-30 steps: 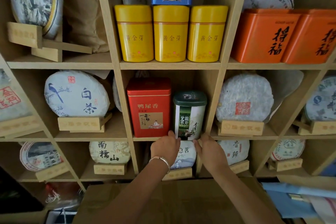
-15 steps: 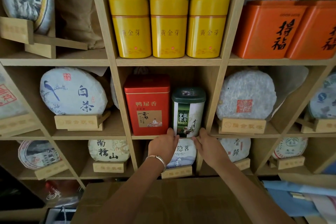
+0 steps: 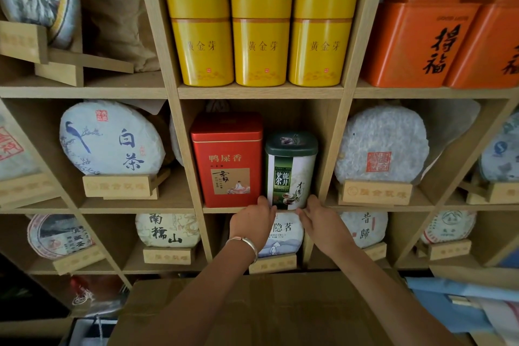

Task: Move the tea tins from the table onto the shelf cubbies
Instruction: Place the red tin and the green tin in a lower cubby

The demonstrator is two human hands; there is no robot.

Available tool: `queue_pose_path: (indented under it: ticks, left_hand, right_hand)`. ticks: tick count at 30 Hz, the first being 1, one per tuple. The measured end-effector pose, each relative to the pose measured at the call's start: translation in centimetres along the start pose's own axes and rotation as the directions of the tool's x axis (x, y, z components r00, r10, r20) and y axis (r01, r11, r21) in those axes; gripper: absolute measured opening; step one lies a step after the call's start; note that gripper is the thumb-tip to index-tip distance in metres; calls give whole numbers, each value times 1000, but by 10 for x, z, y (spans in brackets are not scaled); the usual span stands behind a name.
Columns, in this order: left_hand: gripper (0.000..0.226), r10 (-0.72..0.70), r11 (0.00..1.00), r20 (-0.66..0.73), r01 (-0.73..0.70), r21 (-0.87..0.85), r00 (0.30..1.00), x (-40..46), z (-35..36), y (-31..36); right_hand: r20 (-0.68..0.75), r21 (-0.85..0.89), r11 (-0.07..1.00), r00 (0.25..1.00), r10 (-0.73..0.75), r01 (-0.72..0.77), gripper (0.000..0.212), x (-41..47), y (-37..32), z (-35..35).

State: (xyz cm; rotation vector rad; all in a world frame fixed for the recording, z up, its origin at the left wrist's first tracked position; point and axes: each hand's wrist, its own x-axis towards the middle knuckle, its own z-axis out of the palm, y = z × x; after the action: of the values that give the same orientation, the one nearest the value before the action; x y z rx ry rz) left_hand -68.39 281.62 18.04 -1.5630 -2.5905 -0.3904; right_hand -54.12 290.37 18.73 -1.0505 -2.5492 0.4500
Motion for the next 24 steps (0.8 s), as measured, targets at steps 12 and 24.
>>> queue_pose_path:
  ticks: [12, 24]
  left_hand:
    - [40, 14, 1000, 45, -14, 0, 999, 2, -2, 2]
    - [39, 48, 999, 24, -48, -25, 999, 4, -1, -1]
  right_hand:
    - [-6, -52, 997, 999, -51, 51, 27, 4, 8, 3]
    - [9, -78, 995, 998, -57, 58, 26, 11, 11, 3]
